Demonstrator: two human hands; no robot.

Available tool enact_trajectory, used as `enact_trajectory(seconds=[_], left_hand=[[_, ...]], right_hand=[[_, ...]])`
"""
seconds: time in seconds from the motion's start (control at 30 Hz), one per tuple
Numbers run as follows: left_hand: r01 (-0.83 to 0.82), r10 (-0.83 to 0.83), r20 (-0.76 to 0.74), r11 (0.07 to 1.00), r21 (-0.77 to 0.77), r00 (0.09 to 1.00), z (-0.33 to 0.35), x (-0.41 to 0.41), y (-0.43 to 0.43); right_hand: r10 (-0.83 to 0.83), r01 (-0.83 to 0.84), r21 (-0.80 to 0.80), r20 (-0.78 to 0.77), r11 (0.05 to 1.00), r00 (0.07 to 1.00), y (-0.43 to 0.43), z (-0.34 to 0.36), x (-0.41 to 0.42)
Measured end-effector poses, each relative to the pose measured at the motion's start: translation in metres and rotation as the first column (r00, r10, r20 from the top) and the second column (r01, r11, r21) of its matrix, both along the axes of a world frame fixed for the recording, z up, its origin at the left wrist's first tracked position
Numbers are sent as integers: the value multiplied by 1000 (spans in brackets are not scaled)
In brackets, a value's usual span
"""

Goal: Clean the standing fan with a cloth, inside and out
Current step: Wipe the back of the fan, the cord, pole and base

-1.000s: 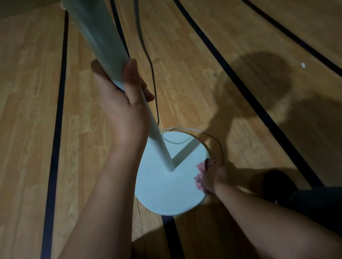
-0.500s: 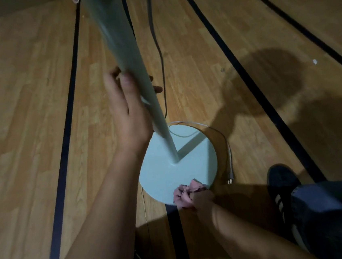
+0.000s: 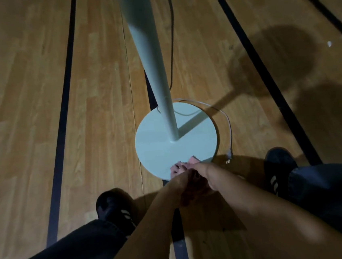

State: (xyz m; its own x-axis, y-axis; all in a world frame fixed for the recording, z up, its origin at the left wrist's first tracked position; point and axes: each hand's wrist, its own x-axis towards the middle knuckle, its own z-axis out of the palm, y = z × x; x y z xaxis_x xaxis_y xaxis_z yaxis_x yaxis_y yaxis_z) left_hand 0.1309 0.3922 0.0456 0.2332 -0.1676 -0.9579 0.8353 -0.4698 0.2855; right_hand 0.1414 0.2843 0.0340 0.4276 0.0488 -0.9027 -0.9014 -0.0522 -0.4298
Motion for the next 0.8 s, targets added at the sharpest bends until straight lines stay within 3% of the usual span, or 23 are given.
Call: enact_trajectory(seconds=[0.03,0.07,0.1,0.13,0.17,0.2,0.23,0.27,0.33,0.4,0.47,0.57,0.63,0.7,0.8], left_hand=[[14,-9,76,998,-61,997,-13,-8,8],[219,-219,167,976,19,961,-26,-6,-13],[451,-464,97,883,129,881,-24,1,-36],[463,-482,97,870,168,871,-25,5,-45],[134,-147,84,980,147,986,-28,9,-44],[-277,276,28,956,94,961,-29,5,-30],[-517,510,-139,856,-20,849,-15,2,-19],[-649,626,-180,751,-125,759,-11,2,-25],[-786,768,-171,607,-114,618,-10,-1,-17],[-788,761,-224,613,-59,609,-23,4,-22],[-806,782,-229,592,-21,580,-31,10,-18],[-782,761,-222,623,-10,609,-34,15,-4],[-714,709,-147,700,22,690,-37,18,9],[-641,644,-50,765,66,764,-41,23,25],[-594,594,11,803,44,804,-49,39,49]], right_hand=[[45,-45,-14,-5,999,999,-2,2,1],[94,-95,-32,-29,995,995,-4,4,3],[177,-182,-83,-70,980,982,-7,5,5],[285,-299,-167,-101,940,953,-9,7,8],[426,-444,-290,-124,848,896,-11,10,11],[537,-535,-410,-124,738,835,-13,14,19],[594,-536,-533,-77,654,801,-14,18,29],[600,-463,-629,6,624,800,-16,24,41],[539,-210,-689,303,694,786,-13,41,68],[398,-37,-518,608,855,687,-1,66,90],[240,54,-335,769,941,592,12,81,102],[167,89,-264,801,960,575,20,79,110],[161,64,-236,814,970,558,19,72,114],[189,40,-252,814,967,549,18,68,117],[208,55,-278,823,959,529,18,65,118]])
